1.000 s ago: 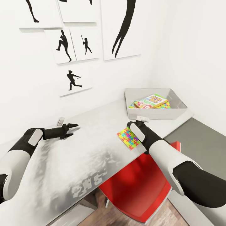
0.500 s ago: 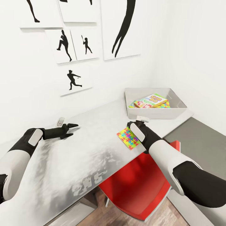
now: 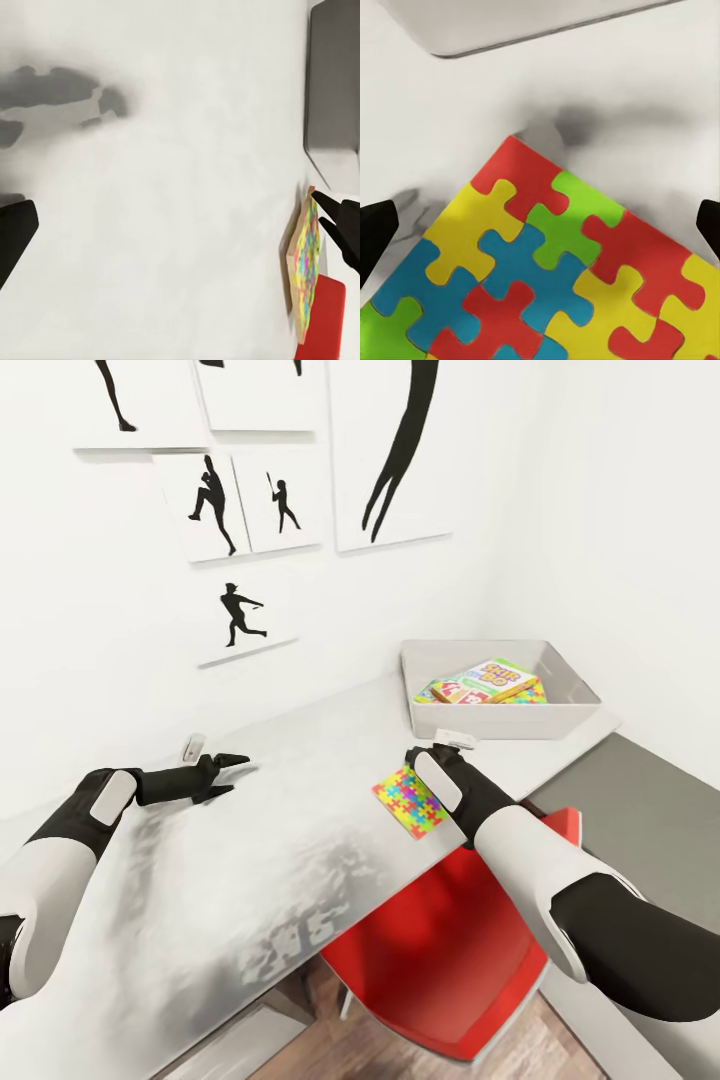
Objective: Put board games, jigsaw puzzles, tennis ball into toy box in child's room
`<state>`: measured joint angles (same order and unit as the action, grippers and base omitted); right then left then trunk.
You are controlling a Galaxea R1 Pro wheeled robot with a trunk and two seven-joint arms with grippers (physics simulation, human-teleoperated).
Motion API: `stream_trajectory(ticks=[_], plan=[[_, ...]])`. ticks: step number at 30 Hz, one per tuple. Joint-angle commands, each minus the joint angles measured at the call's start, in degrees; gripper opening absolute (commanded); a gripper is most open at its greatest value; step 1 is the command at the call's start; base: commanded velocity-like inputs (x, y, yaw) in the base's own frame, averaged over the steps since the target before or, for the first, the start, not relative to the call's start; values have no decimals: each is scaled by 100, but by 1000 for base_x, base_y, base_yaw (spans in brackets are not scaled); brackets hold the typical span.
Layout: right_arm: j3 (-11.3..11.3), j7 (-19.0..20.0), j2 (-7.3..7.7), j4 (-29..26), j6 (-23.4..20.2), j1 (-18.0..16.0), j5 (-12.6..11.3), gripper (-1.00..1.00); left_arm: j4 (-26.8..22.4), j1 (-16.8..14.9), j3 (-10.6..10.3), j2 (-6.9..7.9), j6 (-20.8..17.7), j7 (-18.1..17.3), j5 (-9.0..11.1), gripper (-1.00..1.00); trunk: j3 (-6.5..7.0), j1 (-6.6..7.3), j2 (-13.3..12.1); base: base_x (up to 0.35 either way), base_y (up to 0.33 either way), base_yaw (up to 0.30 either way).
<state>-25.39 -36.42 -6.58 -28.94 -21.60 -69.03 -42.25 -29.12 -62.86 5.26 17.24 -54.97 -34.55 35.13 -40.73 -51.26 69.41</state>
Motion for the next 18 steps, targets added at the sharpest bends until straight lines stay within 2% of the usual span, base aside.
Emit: stream_trajectory(ticks=[1, 13, 18], plan=[[-36, -41, 3, -7, -26, -6, -38, 100, 3, -3, 19, -2, -14, -26, -68, 100, -5, 0, 3, 0, 33, 0], [-34, -41, -1, -7, -29, -6, -46, 100, 3, 1, 19, -2, -14, -26, -71, 100, -5, 0, 3, -61, 34, 0], [-33, -41, -1, -7, -34, -6, -47, 100, 3, 3, 19, 14, -14, -30, -74, 100, -5, 0, 3, -49, 147, 0]])
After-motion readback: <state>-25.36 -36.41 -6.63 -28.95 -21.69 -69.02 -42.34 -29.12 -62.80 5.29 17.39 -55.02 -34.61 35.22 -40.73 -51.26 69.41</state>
